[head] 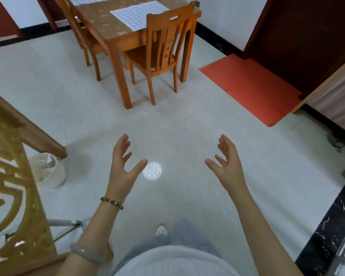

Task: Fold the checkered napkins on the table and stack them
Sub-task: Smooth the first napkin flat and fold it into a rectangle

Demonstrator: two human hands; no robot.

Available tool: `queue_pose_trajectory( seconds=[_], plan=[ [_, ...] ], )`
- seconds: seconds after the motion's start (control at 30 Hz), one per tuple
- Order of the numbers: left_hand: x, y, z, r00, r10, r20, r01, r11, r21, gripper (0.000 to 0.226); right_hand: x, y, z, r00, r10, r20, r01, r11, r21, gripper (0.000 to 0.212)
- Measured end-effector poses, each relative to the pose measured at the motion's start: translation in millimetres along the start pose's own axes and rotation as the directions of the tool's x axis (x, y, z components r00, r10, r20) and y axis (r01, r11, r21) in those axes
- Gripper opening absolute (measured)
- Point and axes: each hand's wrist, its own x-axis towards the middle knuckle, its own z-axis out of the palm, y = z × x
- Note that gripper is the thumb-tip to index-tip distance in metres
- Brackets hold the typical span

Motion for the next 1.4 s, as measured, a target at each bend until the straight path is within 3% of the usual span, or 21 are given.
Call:
queue_pose_trajectory(
  seconds=[0.83, 1.4],
  plan=[
    [417, -23, 123, 0.993, -0.022, -0.112, 0.030, 0.997, 0.068, 0.072, 463, -26, -3, 0.997, -0.023, 0.070, 0.022, 0.999, 0.027, 0.074],
    [730, -42, 182, 0.991, -0.040, -0.129, 0.052, 0.994, 0.092, 0.082, 776, -55, 42, 0.995, -0.039, 0.094, 0.042, 0.999, -0.030, 0.075]
  ],
)
